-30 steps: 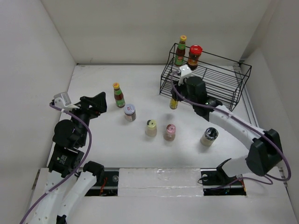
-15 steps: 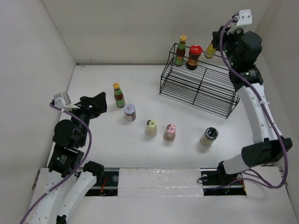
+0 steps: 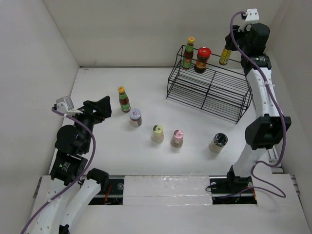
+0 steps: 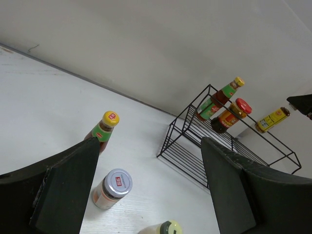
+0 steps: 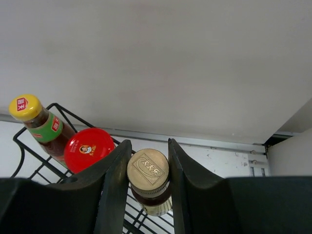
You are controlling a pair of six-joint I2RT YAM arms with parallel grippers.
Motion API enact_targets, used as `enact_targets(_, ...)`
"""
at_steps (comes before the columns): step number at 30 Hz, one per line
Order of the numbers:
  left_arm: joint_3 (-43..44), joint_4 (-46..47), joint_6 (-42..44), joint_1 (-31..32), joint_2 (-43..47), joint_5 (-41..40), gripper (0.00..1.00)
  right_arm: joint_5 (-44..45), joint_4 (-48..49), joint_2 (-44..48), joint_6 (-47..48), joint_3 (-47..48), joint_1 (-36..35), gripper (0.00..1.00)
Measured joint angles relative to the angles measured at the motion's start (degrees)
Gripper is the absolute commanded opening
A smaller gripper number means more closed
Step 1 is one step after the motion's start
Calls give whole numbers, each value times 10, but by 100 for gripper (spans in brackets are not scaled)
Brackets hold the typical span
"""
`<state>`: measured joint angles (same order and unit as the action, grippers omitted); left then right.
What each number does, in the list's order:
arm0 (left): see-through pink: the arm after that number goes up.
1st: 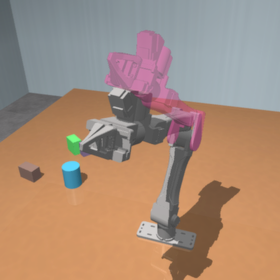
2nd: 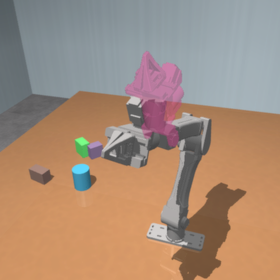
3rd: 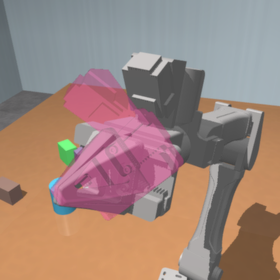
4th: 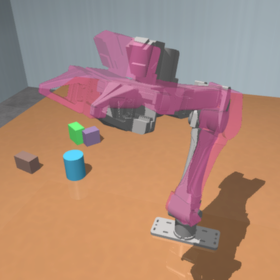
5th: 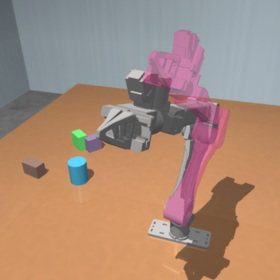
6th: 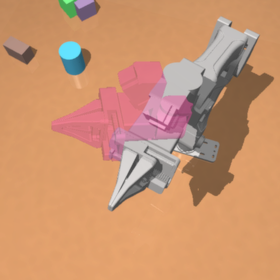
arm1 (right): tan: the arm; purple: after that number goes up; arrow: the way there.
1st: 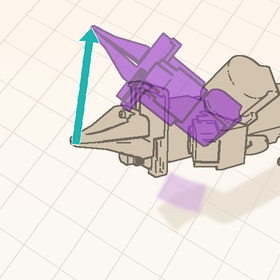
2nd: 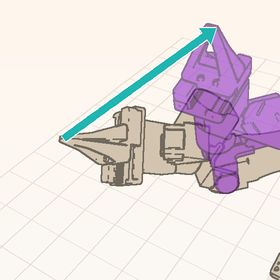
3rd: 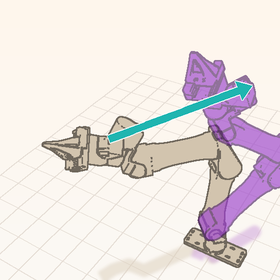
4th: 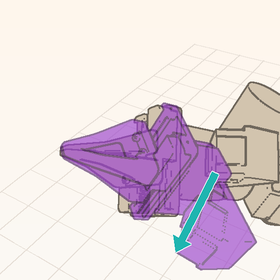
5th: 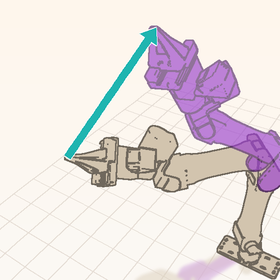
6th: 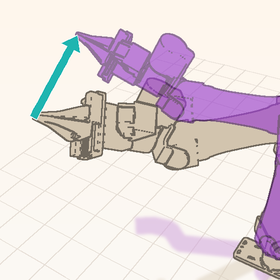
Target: Organize the condiment bottles
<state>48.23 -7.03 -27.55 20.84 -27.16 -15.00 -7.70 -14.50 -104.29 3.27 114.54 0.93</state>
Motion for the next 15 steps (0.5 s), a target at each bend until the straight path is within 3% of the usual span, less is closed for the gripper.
enact_targets(15,0,0,0,0,0,0,80,-22,2,-21,0,-23,-5,17)
